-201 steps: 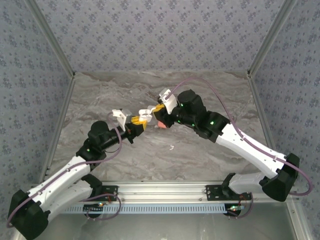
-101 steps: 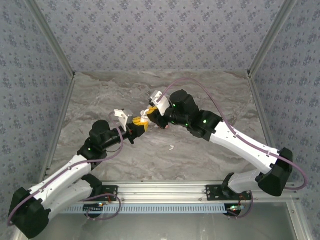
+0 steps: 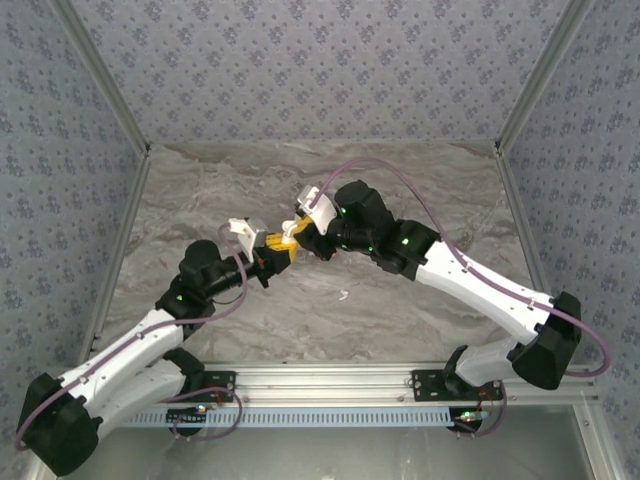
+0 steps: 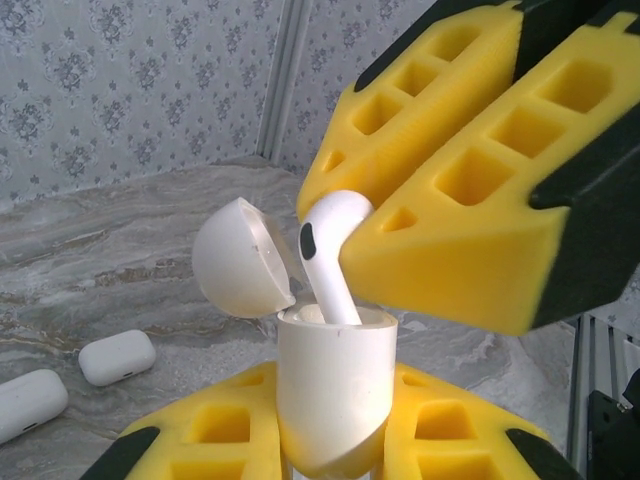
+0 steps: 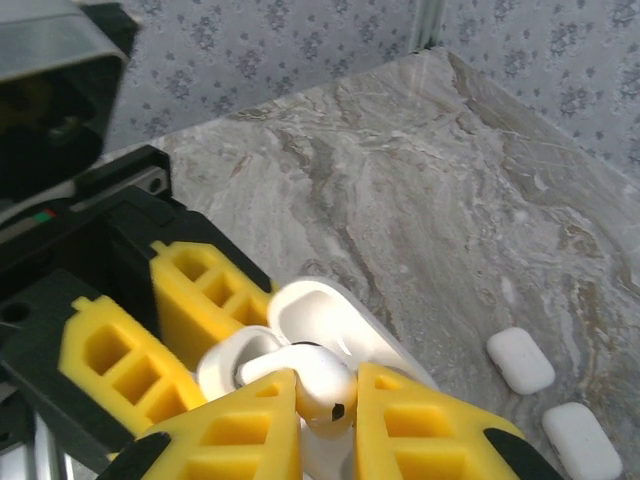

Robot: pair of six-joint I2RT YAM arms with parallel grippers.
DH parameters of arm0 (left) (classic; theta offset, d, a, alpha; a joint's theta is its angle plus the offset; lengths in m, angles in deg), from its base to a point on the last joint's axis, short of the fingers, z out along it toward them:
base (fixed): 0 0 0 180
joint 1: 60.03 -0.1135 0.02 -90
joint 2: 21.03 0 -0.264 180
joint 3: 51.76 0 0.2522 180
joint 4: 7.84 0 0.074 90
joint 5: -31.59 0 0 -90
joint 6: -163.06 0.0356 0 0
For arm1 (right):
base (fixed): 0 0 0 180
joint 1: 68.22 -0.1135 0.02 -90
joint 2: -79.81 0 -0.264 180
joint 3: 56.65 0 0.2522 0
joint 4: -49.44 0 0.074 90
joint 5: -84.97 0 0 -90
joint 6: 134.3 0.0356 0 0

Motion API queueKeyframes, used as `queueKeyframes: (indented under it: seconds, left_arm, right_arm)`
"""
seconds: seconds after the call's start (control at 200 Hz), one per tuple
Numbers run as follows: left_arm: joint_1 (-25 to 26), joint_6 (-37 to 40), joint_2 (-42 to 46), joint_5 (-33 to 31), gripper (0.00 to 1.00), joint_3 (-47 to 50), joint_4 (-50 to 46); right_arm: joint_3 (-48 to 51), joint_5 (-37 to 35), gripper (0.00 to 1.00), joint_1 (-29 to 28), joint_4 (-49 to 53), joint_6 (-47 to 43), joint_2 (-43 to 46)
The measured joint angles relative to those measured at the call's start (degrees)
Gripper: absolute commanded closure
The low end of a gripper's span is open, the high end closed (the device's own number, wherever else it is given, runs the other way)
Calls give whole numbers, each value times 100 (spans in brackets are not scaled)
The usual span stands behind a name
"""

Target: Insert wireless bluetooth earbuds into charging case

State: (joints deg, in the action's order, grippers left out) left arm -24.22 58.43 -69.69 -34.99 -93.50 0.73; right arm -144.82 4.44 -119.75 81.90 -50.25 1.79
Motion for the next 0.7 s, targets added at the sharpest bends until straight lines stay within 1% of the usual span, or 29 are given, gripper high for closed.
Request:
queueKeyframes:
  seconds: [0.155,0.33,0.38,0.45,0.505,0.615,0.7]
  left_arm:
    - [-2,2,-20,39,100,0,0]
    - [0,2,-20,81,100,0,2]
    - [0,2,-20,101,100,0,2]
    - [0,0,-20,105,100,0,20]
    - [-2,2,-20,103,100,0,31]
    - [0,2,-20,103,100,0,44]
    - [0,0,-20,103,100,0,61]
  right_arm:
    - [-57,221,81,55,74,-13,-59]
    - [-214,492,72,151,258,-39,-140]
    - [-249,651,69,188,289,-26,-153]
    - [-330,922,60,254,328,26,-170]
    - [-396,1128,54,302,354,42,-170]
    - [-505,1405,48,396,356,101,-146]
    - [-514,1467,43,492,361,140,-52]
